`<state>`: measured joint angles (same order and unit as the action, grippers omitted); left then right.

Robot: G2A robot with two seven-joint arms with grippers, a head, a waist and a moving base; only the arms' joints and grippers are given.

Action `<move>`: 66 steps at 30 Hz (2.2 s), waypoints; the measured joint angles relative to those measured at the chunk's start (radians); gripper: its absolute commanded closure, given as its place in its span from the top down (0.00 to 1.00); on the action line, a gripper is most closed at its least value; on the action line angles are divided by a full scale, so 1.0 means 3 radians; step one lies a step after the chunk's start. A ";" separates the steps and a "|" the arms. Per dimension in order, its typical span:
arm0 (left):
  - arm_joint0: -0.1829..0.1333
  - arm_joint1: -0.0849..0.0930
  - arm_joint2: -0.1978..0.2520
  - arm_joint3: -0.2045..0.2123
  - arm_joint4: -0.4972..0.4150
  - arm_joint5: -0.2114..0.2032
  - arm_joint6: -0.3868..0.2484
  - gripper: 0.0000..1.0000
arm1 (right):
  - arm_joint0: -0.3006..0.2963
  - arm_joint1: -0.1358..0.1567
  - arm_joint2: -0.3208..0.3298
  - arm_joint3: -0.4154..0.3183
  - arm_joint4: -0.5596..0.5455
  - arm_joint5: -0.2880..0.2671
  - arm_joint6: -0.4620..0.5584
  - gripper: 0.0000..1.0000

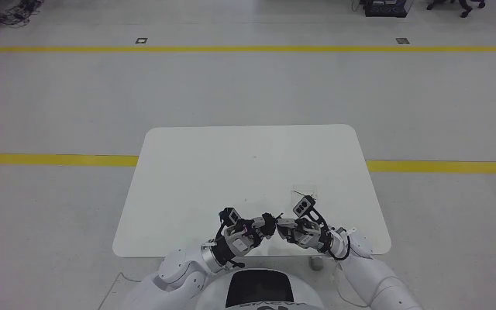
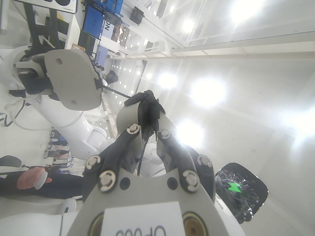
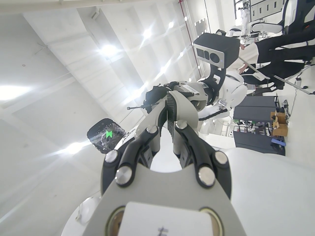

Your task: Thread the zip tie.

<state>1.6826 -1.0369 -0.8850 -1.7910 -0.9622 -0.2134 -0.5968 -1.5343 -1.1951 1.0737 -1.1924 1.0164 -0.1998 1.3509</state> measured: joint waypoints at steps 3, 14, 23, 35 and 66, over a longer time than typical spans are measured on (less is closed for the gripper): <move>0.0000 0.0000 0.0000 0.0000 0.0000 0.0000 0.0000 0.00 | 0.0001 -0.0003 -0.0004 0.0008 -0.0002 0.0002 -0.0002 0.00; 0.0000 0.0000 0.0000 0.0000 0.0000 0.0000 0.0000 0.00 | 0.0013 -0.0011 -0.0010 0.0041 -0.0021 0.0013 -0.0005 0.00; 0.0000 0.0000 0.0000 0.0000 0.0000 0.0000 0.0000 0.00 | 0.0018 -0.0016 -0.0011 0.0069 -0.0032 0.0020 -0.0008 0.00; 0.0000 0.0000 0.0000 0.0000 0.0000 0.0000 0.0000 0.00 | 0.0029 -0.0023 -0.0019 0.0105 -0.0055 0.0038 -0.0014 0.00; 0.0000 0.0000 0.0000 0.0000 0.0000 0.0000 0.0000 0.00 | 0.0053 -0.0035 -0.0033 0.0184 -0.0132 0.0068 -0.0059 0.00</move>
<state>1.6826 -1.0369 -0.8850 -1.7910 -0.9622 -0.2134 -0.5968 -1.5184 -1.2057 1.0638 -1.1372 0.9768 -0.1795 1.3332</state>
